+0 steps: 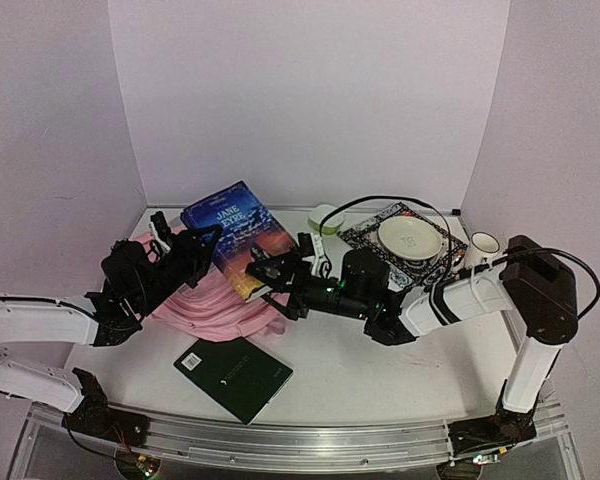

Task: Pack the student bag
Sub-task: Pass from the left arm to the right

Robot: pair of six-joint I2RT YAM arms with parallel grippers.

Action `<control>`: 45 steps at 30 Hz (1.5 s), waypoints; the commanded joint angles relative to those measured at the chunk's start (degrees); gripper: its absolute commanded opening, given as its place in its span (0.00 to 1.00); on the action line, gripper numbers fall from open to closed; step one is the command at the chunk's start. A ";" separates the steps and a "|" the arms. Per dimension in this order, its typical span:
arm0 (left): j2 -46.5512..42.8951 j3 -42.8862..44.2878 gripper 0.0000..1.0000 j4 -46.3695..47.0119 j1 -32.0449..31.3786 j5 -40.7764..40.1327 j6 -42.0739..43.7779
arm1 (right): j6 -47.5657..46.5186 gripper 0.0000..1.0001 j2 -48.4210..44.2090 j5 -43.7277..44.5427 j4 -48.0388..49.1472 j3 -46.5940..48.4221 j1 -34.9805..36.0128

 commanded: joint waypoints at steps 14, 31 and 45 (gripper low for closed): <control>-4.41 0.43 0.00 13.19 -0.34 0.63 -3.85 | -4.42 0.97 -3.89 3.06 28.68 1.21 -0.56; -5.86 -7.17 0.00 13.26 -0.38 0.70 -8.16 | -6.87 0.36 -6.66 2.43 28.71 -0.71 -3.14; -9.06 -14.28 0.52 3.07 -0.25 -3.88 2.53 | -3.97 0.00 -8.58 0.63 28.56 -5.87 -7.73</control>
